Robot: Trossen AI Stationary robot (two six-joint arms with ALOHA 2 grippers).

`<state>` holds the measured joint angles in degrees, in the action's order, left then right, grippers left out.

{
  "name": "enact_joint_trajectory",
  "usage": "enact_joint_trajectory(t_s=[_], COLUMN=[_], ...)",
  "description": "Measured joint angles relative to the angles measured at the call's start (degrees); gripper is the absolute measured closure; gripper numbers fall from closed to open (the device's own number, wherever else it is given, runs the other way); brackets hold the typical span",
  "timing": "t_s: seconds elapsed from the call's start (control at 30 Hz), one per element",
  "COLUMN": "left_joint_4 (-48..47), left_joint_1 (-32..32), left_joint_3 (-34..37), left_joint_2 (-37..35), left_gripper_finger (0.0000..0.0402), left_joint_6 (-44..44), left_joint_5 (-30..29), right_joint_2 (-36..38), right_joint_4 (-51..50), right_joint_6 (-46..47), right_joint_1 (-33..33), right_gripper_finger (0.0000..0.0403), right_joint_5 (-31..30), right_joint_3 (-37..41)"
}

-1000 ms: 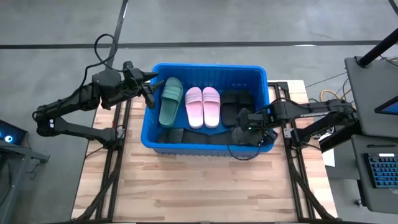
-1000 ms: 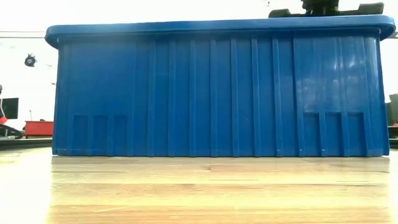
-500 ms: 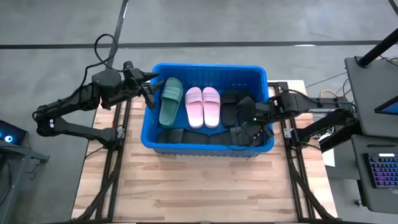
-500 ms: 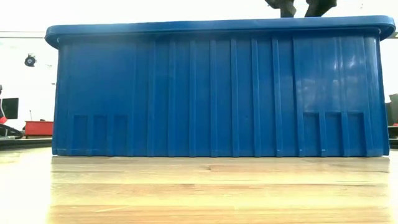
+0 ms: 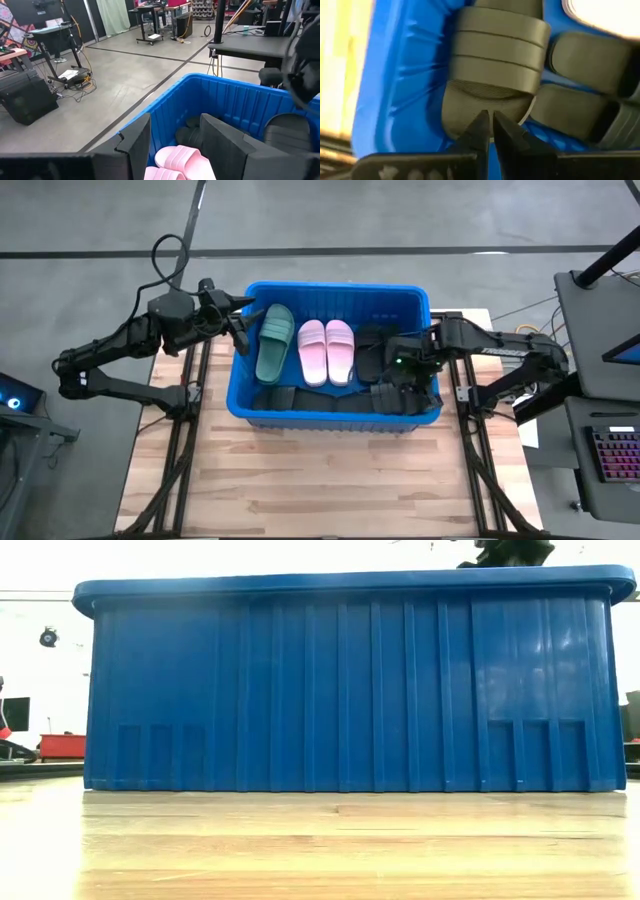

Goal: Pick and place slides into bin
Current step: Put the black slide into the blue bin

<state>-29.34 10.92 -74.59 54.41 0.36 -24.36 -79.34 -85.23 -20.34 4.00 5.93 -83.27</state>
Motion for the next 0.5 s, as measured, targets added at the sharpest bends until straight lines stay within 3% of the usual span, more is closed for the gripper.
enact_joint_trajectory(t_s=[0.5], left_joint_4=[0.02], left_joint_1=[0.00], left_joint_3=[0.00], left_joint_2=[2.90], left_gripper_finger=[0.0244], left_joint_6=[0.02], left_joint_5=[0.04], right_joint_2=[-12.16], right_joint_4=[3.86], right_joint_6=[3.87], right_joint_1=[0.70], right_gripper_finger=[0.0391], right_joint_5=[-1.02], right_joint_3=[0.54])
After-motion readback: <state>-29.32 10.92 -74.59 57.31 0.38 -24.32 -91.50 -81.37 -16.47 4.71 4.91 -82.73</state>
